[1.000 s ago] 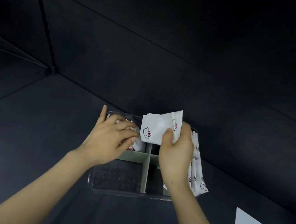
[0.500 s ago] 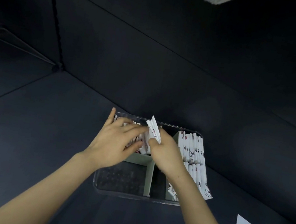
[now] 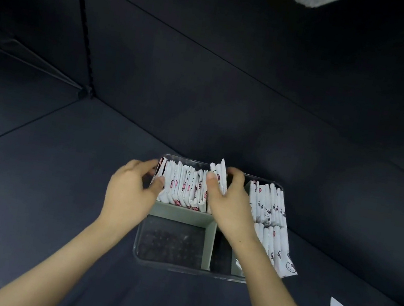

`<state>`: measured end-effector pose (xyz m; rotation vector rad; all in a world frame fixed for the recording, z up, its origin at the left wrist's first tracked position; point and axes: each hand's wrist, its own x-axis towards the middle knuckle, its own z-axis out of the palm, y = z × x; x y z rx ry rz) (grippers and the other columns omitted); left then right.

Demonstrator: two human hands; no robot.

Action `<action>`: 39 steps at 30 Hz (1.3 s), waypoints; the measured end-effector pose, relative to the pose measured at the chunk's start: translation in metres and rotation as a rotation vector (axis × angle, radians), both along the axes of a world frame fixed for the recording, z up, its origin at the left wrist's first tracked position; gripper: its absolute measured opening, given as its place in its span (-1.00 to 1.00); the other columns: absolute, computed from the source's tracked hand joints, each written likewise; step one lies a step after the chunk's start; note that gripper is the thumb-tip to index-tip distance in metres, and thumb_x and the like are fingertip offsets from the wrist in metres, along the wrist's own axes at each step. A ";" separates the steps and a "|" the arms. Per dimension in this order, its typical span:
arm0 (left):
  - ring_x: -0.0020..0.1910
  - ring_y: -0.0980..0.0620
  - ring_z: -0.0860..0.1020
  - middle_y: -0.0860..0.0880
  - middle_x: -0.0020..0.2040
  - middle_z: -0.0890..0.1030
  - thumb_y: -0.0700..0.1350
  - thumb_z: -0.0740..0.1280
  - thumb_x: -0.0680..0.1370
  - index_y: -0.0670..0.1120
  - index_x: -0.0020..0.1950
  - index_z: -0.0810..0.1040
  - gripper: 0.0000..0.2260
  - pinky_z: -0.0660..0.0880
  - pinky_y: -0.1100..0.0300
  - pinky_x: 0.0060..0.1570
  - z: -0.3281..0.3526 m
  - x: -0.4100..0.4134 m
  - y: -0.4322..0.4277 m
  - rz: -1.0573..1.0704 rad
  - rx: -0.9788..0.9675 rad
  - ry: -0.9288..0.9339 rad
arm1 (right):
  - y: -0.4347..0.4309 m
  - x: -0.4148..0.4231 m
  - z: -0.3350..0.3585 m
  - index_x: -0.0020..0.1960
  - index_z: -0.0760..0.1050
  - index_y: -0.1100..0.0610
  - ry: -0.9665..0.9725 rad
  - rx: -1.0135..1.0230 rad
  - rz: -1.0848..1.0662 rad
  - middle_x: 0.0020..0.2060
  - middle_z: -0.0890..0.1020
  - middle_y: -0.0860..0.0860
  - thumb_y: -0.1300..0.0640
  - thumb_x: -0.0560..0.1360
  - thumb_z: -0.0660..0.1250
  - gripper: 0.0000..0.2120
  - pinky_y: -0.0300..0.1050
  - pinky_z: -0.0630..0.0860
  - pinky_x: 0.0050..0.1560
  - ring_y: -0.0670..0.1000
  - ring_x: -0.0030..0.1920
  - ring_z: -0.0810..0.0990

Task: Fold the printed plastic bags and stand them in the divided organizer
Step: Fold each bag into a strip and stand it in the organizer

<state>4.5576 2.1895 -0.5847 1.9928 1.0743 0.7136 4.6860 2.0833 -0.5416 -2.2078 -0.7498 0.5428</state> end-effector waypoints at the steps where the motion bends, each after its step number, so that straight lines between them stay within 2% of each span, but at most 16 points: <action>1: -0.05 -0.04 0.52 -0.02 -0.05 0.56 -0.19 0.35 0.54 -0.12 0.27 0.56 -0.70 0.39 0.15 -0.03 0.001 0.000 -0.001 0.011 -0.023 -0.010 | -0.003 -0.004 -0.003 0.47 0.13 0.05 -0.099 -0.002 0.019 -0.06 0.57 -0.06 -0.15 0.61 0.07 -0.49 -0.15 0.40 -0.05 0.02 0.00 0.58; 3: -0.06 -0.07 0.54 -0.08 -0.07 0.60 -0.21 0.35 0.54 -0.15 0.18 0.60 -0.77 0.46 0.07 -0.02 0.001 0.000 -0.004 0.013 -0.011 -0.005 | -0.007 -0.009 -0.008 0.50 0.10 0.06 -0.310 -0.066 0.086 -0.29 0.52 -0.06 -0.10 0.63 -0.03 -0.51 -0.11 0.41 -0.17 0.03 -0.21 0.55; 4: -0.10 -0.09 0.54 -0.10 -0.10 0.61 -0.22 0.35 0.53 -0.17 0.11 0.63 -0.83 0.48 0.04 -0.05 0.001 0.000 -0.006 0.004 0.015 0.014 | -0.007 -0.010 -0.010 0.51 0.10 0.08 -0.383 -0.102 0.105 -0.31 0.52 -0.04 -0.06 0.65 -0.06 -0.53 -0.09 0.41 -0.19 0.04 -0.23 0.53; 8: -0.29 -0.09 0.49 -0.10 -0.30 0.56 -0.28 0.34 0.49 -0.23 -0.17 0.58 -0.95 0.40 0.10 -0.32 0.002 0.006 -0.009 -0.012 0.164 0.125 | 0.007 -0.007 -0.011 0.46 0.18 0.17 -0.443 -0.242 0.130 -0.06 0.63 0.14 0.02 0.67 -0.08 -0.59 -0.05 0.40 -0.13 0.19 -0.03 0.59; 11: -0.47 -0.04 0.35 -0.07 -0.44 0.44 -0.33 0.30 0.44 -0.20 -0.26 0.42 -0.89 0.18 0.23 -0.48 0.009 0.015 -0.012 -0.013 0.224 0.190 | 0.021 -0.005 -0.012 0.35 0.27 0.21 -0.351 -0.304 0.146 0.04 0.60 0.20 0.06 0.67 -0.07 -0.64 -0.06 0.34 -0.14 0.24 0.05 0.56; 13: -0.44 -0.11 0.43 -0.11 -0.40 0.53 -0.35 0.28 0.42 -0.17 -0.21 0.42 -0.90 0.22 0.24 -0.47 0.012 0.019 -0.008 -0.022 0.200 0.190 | 0.026 0.000 -0.014 0.29 0.31 0.24 -0.276 -0.322 0.140 0.08 0.59 0.22 0.06 0.67 -0.07 -0.65 -0.06 0.33 -0.11 0.25 0.09 0.55; 15: -0.16 -0.19 0.60 -0.11 -0.14 0.68 -0.33 0.27 0.46 -0.17 0.01 0.58 -0.81 0.38 0.16 -0.26 0.014 0.021 -0.005 -0.012 0.114 0.149 | 0.026 0.005 -0.014 0.24 0.34 0.25 -0.222 -0.327 0.137 0.07 0.58 0.21 0.06 0.67 -0.07 -0.66 -0.09 0.30 -0.11 0.23 0.10 0.54; 16: -0.01 -0.14 0.61 -0.07 0.00 0.69 -0.32 0.28 0.48 -0.12 0.17 0.58 -0.70 0.41 0.17 -0.12 0.015 0.021 -0.005 -0.006 0.045 0.119 | 0.025 0.007 -0.013 0.21 0.36 0.25 -0.194 -0.313 0.136 0.05 0.58 0.21 0.06 0.67 -0.06 -0.66 -0.10 0.30 -0.12 0.21 0.09 0.54; 18: 0.09 -0.01 0.60 -0.01 0.14 0.65 -0.29 0.29 0.51 -0.06 0.32 0.52 -0.61 0.40 0.24 0.02 0.017 0.019 -0.008 -0.016 -0.064 0.049 | 0.020 0.010 -0.012 0.08 0.38 0.22 -0.132 -0.252 0.127 -0.06 0.56 0.16 0.05 0.67 -0.05 -0.68 -0.10 0.31 -0.12 0.17 0.02 0.52; 21: -0.06 0.10 0.60 0.05 0.14 0.65 -0.25 0.32 0.52 -0.02 0.33 0.51 -0.61 0.45 0.24 0.03 0.024 0.020 -0.012 -0.019 -0.080 -0.026 | 0.012 0.009 -0.013 -0.04 0.35 0.18 -0.012 -0.085 0.084 -0.29 0.46 0.03 0.03 0.67 -0.03 -0.71 -0.06 0.36 -0.11 0.05 -0.20 0.48; 24: -0.10 0.10 0.60 0.07 0.11 0.65 -0.23 0.34 0.50 -0.02 0.32 0.52 -0.62 0.44 0.25 0.00 0.027 0.023 -0.009 0.003 -0.021 -0.035 | 0.008 0.006 -0.016 -0.02 0.38 0.17 0.022 -0.006 0.063 -0.34 0.43 -0.03 0.01 0.67 -0.01 -0.70 -0.07 0.36 -0.18 -0.07 -0.31 0.42; 28: -0.07 0.05 0.59 0.07 0.08 0.64 -0.19 0.35 0.51 -0.01 0.27 0.56 -0.67 0.41 0.23 -0.06 0.019 0.018 -0.003 0.000 0.042 0.009 | 0.012 0.004 -0.022 0.30 0.29 0.21 -0.126 -0.183 0.125 -0.05 0.58 0.13 -0.04 0.67 -0.08 -0.60 -0.07 0.35 -0.13 0.15 -0.03 0.56; 31: -0.12 -0.01 0.54 -0.01 -0.01 0.61 -0.20 0.33 0.54 -0.03 0.28 0.57 -0.68 0.35 0.19 -0.13 0.007 0.010 0.002 0.004 0.136 0.056 | 0.022 0.001 -0.026 0.31 0.27 0.22 -0.233 -0.356 0.179 0.08 0.59 0.18 -0.07 0.67 -0.16 -0.55 -0.04 0.34 -0.11 0.22 0.09 0.55; 34: -0.12 -0.08 0.52 -0.06 -0.01 0.61 -0.18 0.33 0.55 -0.08 0.30 0.55 -0.69 0.35 0.15 -0.10 -0.001 0.007 0.004 -0.018 0.211 0.069 | 0.027 -0.001 -0.024 0.27 0.30 0.22 -0.234 -0.365 0.184 0.10 0.59 0.16 -0.09 0.66 -0.17 -0.52 -0.03 0.34 -0.09 0.21 0.11 0.55; 37: -0.08 -0.13 0.52 -0.11 0.02 0.58 -0.16 0.38 0.52 -0.13 0.27 0.57 -0.69 0.36 0.13 -0.04 -0.005 0.007 0.004 0.009 0.251 0.062 | 0.017 -0.001 -0.030 0.39 0.28 0.19 -0.247 -0.214 0.150 0.04 0.61 0.13 -0.08 0.66 -0.06 -0.55 -0.07 0.39 -0.12 0.16 0.06 0.57; 39: -0.08 -0.16 0.51 -0.16 0.02 0.54 -0.15 0.41 0.50 -0.16 0.23 0.59 -0.69 0.37 0.10 -0.02 -0.006 0.008 0.003 0.033 0.303 0.060 | 0.008 -0.007 -0.033 0.42 0.28 0.19 -0.459 -0.154 0.130 -0.08 0.64 0.11 -0.04 0.64 0.03 -0.55 -0.07 0.48 -0.15 0.13 -0.05 0.61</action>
